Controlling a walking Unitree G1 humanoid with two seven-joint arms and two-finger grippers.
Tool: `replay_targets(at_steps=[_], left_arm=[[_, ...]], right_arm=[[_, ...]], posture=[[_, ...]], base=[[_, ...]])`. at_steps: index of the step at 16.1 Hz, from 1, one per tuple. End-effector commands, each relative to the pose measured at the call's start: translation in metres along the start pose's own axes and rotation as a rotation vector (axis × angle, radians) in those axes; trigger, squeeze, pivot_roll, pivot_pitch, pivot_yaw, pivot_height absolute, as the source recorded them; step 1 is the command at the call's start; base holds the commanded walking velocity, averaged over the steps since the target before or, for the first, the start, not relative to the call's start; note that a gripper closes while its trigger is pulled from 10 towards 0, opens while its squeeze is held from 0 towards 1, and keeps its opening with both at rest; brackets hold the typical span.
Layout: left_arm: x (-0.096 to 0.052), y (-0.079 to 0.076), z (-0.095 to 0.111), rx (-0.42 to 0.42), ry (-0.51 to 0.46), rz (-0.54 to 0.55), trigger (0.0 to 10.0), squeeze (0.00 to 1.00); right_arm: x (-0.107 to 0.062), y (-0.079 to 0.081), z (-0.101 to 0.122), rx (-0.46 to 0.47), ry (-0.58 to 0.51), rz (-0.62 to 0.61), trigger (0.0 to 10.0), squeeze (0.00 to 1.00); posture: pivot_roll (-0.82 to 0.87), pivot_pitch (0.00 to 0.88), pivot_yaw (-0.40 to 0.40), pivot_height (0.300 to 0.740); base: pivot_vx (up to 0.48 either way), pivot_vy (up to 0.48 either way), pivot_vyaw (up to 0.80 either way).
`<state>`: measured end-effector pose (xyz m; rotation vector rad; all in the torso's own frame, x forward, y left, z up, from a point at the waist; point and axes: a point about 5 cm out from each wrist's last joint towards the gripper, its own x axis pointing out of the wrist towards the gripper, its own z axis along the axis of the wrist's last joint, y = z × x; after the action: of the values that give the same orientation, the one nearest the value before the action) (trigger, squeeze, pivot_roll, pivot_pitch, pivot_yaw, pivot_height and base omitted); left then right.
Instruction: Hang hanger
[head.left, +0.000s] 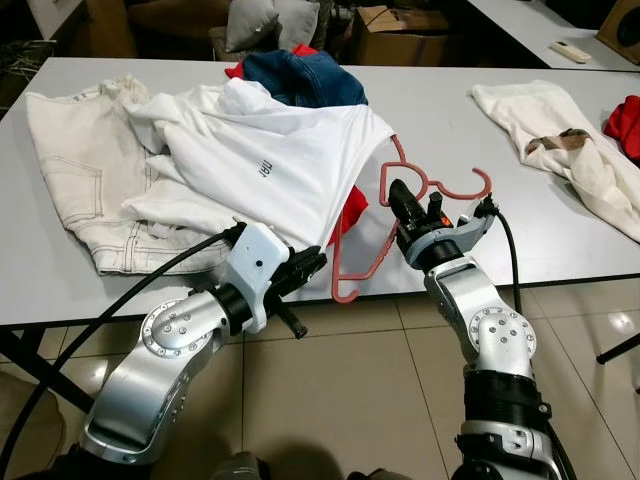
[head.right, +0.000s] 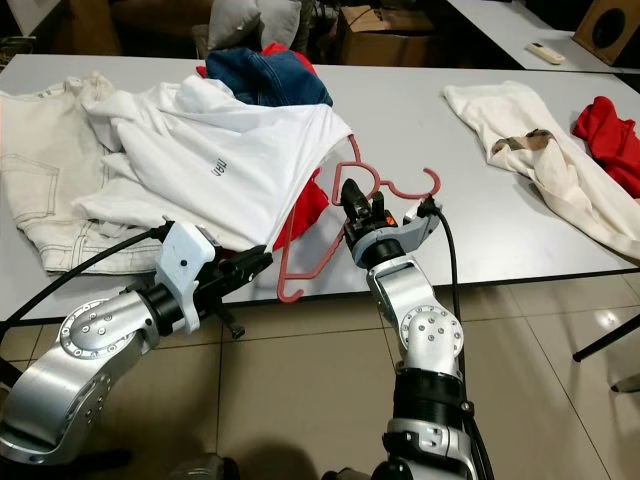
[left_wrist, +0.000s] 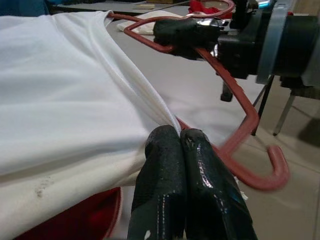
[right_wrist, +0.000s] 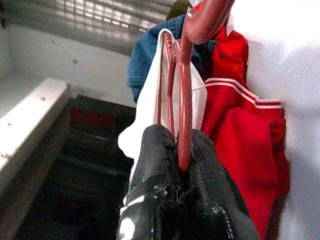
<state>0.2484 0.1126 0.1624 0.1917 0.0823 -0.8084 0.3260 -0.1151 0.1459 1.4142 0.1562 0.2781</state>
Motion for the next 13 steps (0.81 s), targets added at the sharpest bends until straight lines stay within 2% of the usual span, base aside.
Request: replay_targets(at_steps=[1,3,9,11,13], left_arm=[[-0.001,-0.008,0.001,-0.014,-0.003,-0.036,0.0,0.0],[-0.003,-0.01,0.001,-0.056,-0.011,-0.038,0.0,0.0],[-0.016,-0.03,0.0,-0.182,0.015,-0.197,0.0,0.0],[-0.017,-0.033,0.0,-0.199,0.016,-0.207,0.0,0.0],[-0.014,-0.033,0.006,-0.23,-0.017,-0.204,0.0,0.0]], right_arm=[[0.021,0.037,-0.022,0.178,-0.027,0.129,10.0,0.0],[0.024,0.038,-0.022,0.133,-0.024,0.129,10.0,0.0],[0.037,0.042,-0.014,0.157,-0.11,0.126,10.0,0.0],[0.042,0.044,-0.014,0.171,-0.124,0.12,10.0,0.0],[0.046,0.046,-0.017,0.14,-0.119,0.124,10.0,0.0]], posture=[[0.09,0.085,-0.083,0.74],[0.09,0.088,-0.082,0.74],[0.1,0.093,-0.091,0.74],[0.1,0.097,-0.098,0.74],[0.1,0.097,-0.098,0.74]], base=[[0.0,0.0,0.0],[0.0,0.0,0.0],[0.0,0.0,0.0],[0.0,0.0,0.0],[0.0,0.0,0.0]])
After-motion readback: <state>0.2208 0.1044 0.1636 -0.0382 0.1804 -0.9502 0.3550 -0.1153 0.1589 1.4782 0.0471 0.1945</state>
